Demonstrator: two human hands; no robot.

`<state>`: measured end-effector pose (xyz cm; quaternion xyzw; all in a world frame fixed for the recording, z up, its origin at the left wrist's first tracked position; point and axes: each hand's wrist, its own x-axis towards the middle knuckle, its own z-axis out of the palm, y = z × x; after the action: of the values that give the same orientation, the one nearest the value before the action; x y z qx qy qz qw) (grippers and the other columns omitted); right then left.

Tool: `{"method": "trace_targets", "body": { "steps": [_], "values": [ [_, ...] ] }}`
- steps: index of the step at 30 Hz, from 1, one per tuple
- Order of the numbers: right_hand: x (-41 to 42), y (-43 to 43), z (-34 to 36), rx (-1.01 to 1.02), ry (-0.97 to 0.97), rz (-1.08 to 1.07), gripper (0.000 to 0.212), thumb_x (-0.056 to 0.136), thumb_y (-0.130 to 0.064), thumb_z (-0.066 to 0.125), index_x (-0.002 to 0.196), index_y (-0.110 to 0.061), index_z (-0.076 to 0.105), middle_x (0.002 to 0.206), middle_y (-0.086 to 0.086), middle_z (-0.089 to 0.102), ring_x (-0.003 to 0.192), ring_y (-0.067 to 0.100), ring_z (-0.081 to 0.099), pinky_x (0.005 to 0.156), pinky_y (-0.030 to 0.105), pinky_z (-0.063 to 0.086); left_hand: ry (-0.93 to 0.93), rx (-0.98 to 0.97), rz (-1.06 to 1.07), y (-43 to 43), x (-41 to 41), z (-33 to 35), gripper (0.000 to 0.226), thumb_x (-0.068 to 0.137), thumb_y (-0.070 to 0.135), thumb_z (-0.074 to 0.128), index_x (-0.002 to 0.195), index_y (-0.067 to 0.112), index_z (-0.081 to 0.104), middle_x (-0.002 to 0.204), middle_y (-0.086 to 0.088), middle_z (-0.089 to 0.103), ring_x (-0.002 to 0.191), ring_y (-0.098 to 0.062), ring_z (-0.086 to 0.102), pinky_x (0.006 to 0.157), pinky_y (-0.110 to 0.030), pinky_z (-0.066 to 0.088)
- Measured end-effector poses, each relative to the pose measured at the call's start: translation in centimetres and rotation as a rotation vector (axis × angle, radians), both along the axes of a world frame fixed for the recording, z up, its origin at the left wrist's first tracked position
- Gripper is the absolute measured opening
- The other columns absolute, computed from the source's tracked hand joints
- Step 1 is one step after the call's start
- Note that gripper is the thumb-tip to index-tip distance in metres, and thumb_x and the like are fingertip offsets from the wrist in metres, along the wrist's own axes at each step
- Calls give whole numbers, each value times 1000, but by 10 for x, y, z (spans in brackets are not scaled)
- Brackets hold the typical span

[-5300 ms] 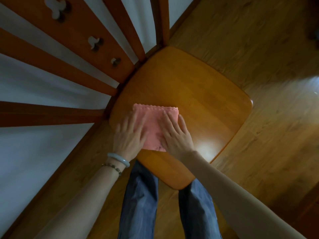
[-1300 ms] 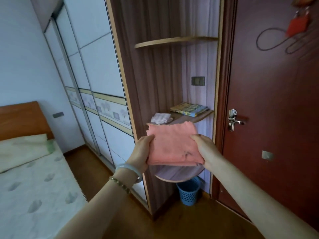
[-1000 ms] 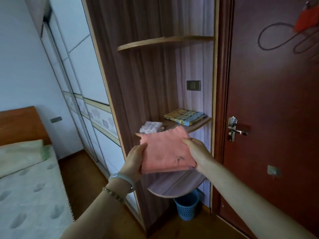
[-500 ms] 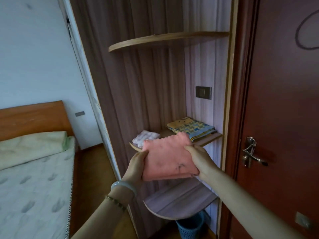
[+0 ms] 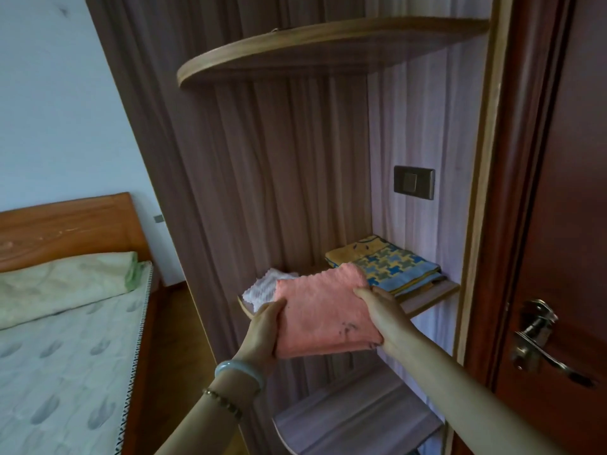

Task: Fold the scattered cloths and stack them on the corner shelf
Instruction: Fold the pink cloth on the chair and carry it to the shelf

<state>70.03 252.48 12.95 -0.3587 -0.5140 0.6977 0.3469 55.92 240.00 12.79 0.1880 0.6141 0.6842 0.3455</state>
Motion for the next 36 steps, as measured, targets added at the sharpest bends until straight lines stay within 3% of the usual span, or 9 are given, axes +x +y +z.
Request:
{"method": "trace_targets", "body": {
  "steps": [7,13,17,22,24,28,31,34,36],
  "values": [
    [-55,64,-9,15,-121,32,20,87,-23,58,101,-9,62,97,19,65,91,34,64,71,37,52,-35,-4,40,54,-46,-9,16,95,26,49,102,18,61,113,-12,65,108,-26,59,94,-38,46],
    [-76,102,-28,23,-274,91,17,89,-17,56,103,-10,60,95,14,63,87,28,61,68,30,49,-84,-90,79,84,-62,-41,24,95,25,48,109,12,62,115,-14,65,111,-29,58,104,-45,42],
    [-82,125,-36,94,-367,128,9,90,-16,55,94,-10,60,86,10,60,79,25,58,65,27,44,-48,-150,152,106,-61,-49,18,97,22,47,104,9,58,99,-11,63,88,-22,59,76,-32,50],
    [-75,161,-39,298,-506,208,16,86,-20,58,91,-5,63,91,18,64,83,30,59,69,33,42,15,-259,156,131,-55,-58,28,95,26,52,105,0,55,91,-18,56,80,-25,53,72,-38,47],
    [-72,176,-42,419,-592,258,18,82,-22,61,89,-6,65,89,17,66,82,28,61,71,37,45,25,-288,160,140,-54,-60,20,94,24,54,97,4,55,81,-13,56,70,-21,53,60,-32,46],
    [-67,194,-41,650,-789,417,18,72,-24,65,72,-6,62,69,7,61,73,26,62,59,31,41,237,-378,93,146,-54,-66,16,92,22,60,85,8,61,72,-8,59,59,-13,53,49,-23,41],
    [-64,199,-37,710,-899,520,15,67,-24,65,67,-10,58,68,8,63,64,23,64,54,35,55,431,-512,40,146,-54,-67,18,88,23,65,77,9,62,61,0,55,45,-3,48,43,-17,39],
    [-61,203,-32,722,-953,596,21,61,-25,63,77,-12,58,71,7,64,57,22,63,46,33,53,603,-648,14,146,-56,-69,27,84,34,67,77,7,65,61,1,57,52,-9,51,51,-26,44],
    [-59,205,-30,767,-964,598,31,64,-28,66,90,-15,56,82,3,63,67,21,64,52,31,50,798,-718,84,145,-55,-71,32,84,43,63,81,12,63,69,3,62,66,-15,58,62,-32,45]
  ]
}}
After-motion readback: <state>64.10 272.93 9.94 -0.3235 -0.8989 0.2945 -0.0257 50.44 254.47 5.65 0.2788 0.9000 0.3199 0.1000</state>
